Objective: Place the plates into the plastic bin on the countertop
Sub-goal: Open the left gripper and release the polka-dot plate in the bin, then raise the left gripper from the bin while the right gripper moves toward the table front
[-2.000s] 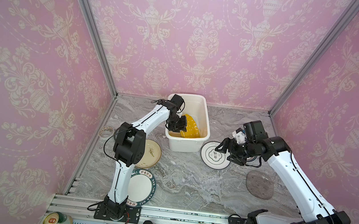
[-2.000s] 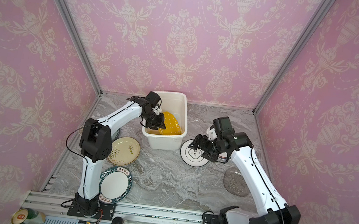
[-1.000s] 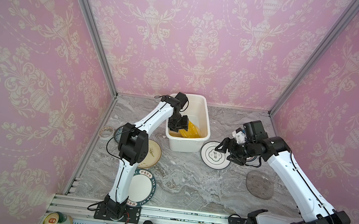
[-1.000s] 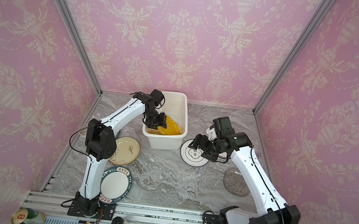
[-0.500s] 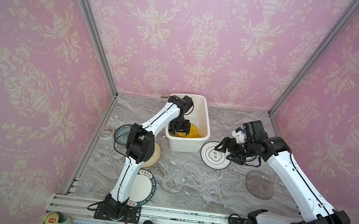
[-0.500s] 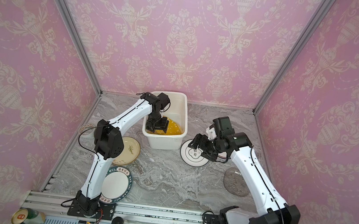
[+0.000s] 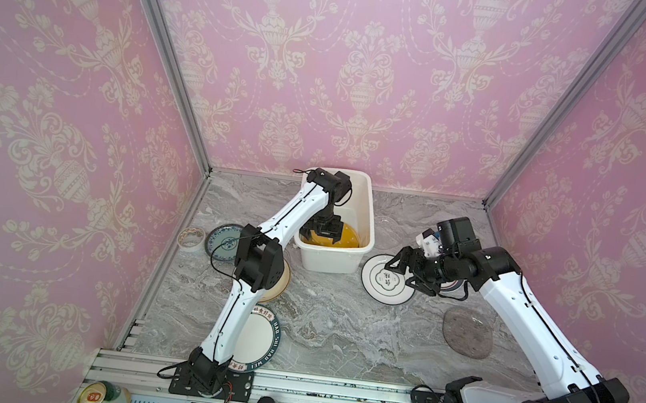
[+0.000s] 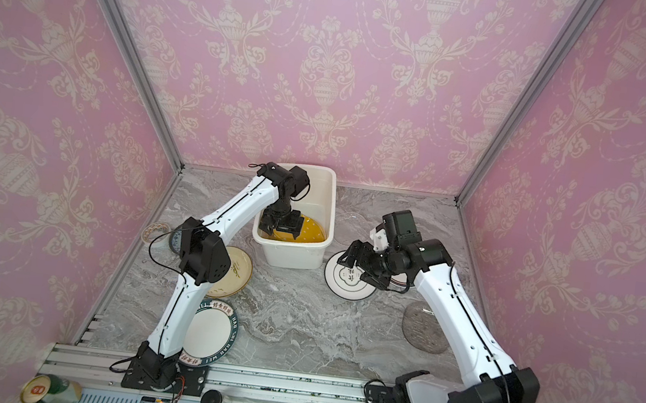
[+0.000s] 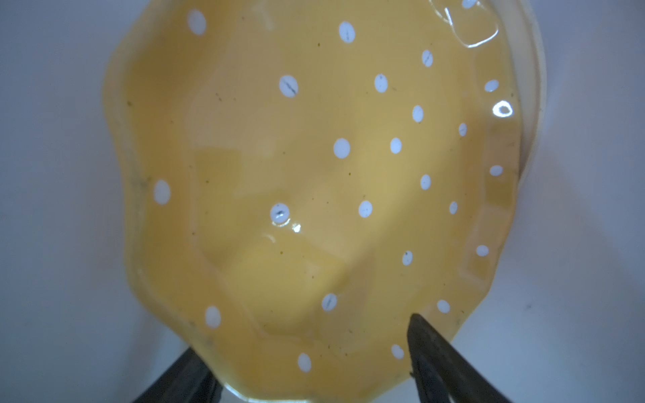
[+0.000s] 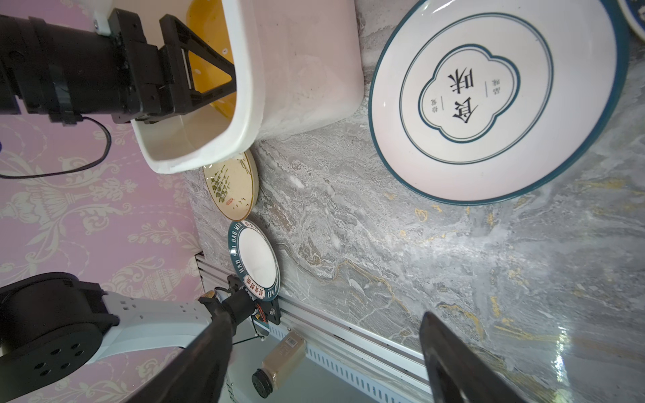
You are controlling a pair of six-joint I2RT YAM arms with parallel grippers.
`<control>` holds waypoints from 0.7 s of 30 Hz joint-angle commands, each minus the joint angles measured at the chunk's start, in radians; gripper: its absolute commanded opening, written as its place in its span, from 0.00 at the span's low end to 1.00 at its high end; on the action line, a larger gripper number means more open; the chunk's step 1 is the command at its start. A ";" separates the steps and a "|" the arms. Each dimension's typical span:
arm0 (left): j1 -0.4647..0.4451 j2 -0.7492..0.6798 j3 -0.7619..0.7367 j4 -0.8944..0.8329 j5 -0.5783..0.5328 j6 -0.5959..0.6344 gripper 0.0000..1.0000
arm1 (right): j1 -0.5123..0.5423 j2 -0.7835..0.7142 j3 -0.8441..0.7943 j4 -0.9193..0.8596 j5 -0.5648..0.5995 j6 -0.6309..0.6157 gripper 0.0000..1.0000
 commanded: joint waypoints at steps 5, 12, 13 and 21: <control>0.000 0.008 0.058 -0.069 -0.057 0.026 0.82 | -0.008 -0.022 -0.029 0.017 -0.018 0.001 0.85; -0.011 -0.011 0.103 -0.048 -0.039 0.022 0.83 | -0.007 -0.025 -0.031 0.023 -0.021 0.001 0.85; -0.013 -0.016 0.113 -0.044 -0.040 0.021 0.84 | -0.007 -0.025 -0.029 0.025 -0.022 0.001 0.85; -0.015 -0.055 0.228 -0.011 -0.032 0.010 0.85 | -0.007 -0.033 -0.013 0.008 -0.011 -0.003 0.85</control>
